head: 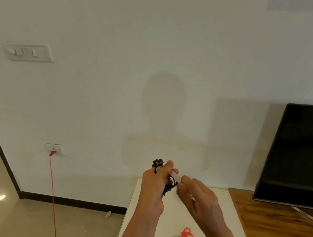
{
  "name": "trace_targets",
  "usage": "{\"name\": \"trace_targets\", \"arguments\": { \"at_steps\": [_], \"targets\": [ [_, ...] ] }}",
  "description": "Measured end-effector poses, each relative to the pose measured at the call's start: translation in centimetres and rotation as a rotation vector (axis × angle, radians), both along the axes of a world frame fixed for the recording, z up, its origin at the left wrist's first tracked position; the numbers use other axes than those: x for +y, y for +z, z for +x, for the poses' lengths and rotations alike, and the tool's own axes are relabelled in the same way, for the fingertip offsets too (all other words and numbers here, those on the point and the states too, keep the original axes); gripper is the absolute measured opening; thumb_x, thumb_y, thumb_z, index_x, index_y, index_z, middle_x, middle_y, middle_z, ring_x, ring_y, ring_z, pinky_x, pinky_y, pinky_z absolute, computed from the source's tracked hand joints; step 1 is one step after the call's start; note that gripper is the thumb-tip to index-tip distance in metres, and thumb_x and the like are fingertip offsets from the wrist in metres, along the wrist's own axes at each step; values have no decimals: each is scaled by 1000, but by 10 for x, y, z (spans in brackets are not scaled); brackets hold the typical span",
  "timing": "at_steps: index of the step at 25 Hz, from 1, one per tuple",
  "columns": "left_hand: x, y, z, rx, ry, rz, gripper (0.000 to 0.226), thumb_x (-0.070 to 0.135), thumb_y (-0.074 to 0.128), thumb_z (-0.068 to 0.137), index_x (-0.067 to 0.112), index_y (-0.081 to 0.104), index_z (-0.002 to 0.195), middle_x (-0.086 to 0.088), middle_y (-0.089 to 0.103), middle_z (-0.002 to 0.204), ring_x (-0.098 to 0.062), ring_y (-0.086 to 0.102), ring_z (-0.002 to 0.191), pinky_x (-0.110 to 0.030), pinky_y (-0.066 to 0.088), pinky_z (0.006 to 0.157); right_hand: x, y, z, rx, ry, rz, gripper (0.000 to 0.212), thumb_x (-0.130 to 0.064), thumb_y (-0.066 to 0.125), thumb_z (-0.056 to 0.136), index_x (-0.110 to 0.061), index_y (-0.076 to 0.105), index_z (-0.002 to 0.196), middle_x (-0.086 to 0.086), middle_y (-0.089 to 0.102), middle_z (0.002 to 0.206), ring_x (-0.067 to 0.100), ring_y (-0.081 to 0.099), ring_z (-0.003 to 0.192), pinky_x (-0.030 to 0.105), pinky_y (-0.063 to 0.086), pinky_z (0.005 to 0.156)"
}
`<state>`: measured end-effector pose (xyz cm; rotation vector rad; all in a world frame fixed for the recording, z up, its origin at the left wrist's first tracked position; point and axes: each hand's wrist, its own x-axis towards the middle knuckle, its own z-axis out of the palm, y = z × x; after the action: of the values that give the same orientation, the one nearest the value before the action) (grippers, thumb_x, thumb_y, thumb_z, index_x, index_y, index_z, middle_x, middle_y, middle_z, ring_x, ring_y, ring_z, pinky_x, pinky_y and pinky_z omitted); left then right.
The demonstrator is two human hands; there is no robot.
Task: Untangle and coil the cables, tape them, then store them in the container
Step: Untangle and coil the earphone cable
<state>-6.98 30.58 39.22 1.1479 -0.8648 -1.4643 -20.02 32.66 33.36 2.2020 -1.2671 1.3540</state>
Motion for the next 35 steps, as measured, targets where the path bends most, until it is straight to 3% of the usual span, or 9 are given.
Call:
{"name": "trace_targets", "arguments": {
  "at_steps": [6,9,12,15,18,23,28,31,35],
  "targets": [
    [16,2,3,105,3,96,23,21,64,90,3,71,78,-6,73,72,-21,63,71,-33,51,74,21,8,-3,-9,-25,-224,20,-35,48,96,-18,57,93,3,75,88,10,69,75,8,49,73],
    [21,1,3,74,-2,56,27,25,61,91,3,72,81,-7,71,74,-19,59,68,-29,48,68,32,20,6,-389,72,77,14,-38,61,87,-24,60,85,-21,71,84,6,66,77,9,50,70],
    [23,2,0,7,-15,-71,28,27,60,92,3,71,83,-13,74,80,-23,64,75,-40,50,79,40,31,21,-753,173,520,10,-13,60,86,-15,66,78,1,69,72,8,64,67,20,52,65],
    [26,5,-1,-34,14,-112,30,26,60,92,8,73,71,-8,73,72,-26,65,80,-42,50,79,43,38,22,-789,154,625,15,-9,58,86,-14,68,75,4,69,68,7,63,63,13,47,59],
    [27,12,2,-8,26,-59,31,25,62,91,10,73,66,-2,69,64,-18,59,70,-29,45,64,46,39,20,-696,110,564,17,-9,61,84,-22,67,76,-3,68,72,9,61,69,14,47,61],
    [26,18,7,100,-2,23,29,21,64,89,6,74,67,-5,65,60,-14,53,55,-28,49,64,49,39,13,-636,147,547,32,0,56,86,-29,69,83,-12,72,78,7,66,79,15,51,73],
    [30,23,10,88,-84,30,38,27,53,95,-7,66,105,-1,57,41,-9,47,48,-19,44,54,46,33,8,-695,187,575,32,3,51,86,-23,68,85,-6,71,78,18,62,76,22,48,72],
    [32,21,10,65,-132,7,37,18,53,95,-12,59,116,-11,59,46,-5,48,46,-12,42,45,46,30,7,-798,232,596,18,-13,49,79,-14,67,82,4,69,76,38,57,78,41,47,72],
    [36,12,3,45,-124,-73,12,10,64,87,4,71,95,-4,77,86,-12,68,79,-22,49,69,41,40,18,-810,182,603,21,-29,61,86,-13,66,74,6,68,72,29,63,79,45,52,77]
  ]
}}
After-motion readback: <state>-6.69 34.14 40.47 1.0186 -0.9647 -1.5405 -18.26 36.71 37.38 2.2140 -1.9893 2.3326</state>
